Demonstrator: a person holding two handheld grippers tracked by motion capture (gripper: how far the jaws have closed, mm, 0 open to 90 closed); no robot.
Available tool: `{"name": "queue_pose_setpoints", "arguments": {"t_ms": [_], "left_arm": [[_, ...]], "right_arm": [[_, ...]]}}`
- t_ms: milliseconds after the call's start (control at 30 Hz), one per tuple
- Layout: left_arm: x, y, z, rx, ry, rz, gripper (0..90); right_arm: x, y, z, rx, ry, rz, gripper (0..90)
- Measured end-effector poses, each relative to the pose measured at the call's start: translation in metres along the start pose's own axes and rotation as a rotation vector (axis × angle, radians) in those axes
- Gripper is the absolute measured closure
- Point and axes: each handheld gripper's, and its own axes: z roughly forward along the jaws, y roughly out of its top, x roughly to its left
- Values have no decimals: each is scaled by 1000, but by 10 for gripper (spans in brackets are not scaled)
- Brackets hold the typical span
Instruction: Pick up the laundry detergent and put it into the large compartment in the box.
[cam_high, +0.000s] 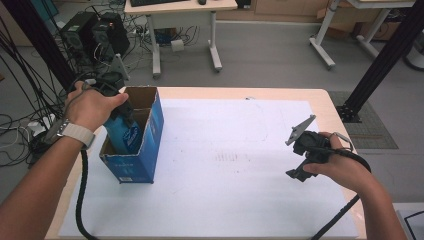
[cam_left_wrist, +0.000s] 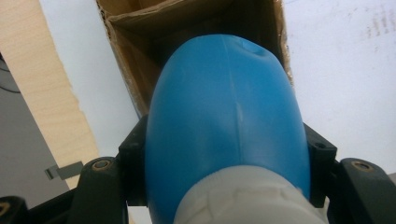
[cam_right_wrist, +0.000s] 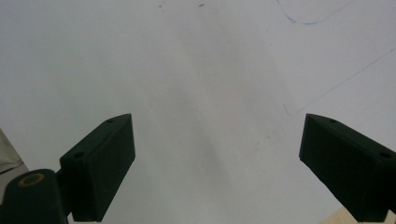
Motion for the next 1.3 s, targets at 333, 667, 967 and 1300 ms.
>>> {"name": "queue_pose_setpoints", "arguments": {"t_ms": [333,667,967,1300], "left_arm": [[1,5,24,31,-14,6,379],[3,9,43,46,-15,6,378],[7,10,60,62,-21,6,377],[6,12,63,63,-20,29,375]], "right_arm": [[-3,2,3,20,14,4,102],[-3,3,3,20,16,2,101],[-4,4,5,25,19,5,101],[-5,8,8,40,27,5,101]]}}
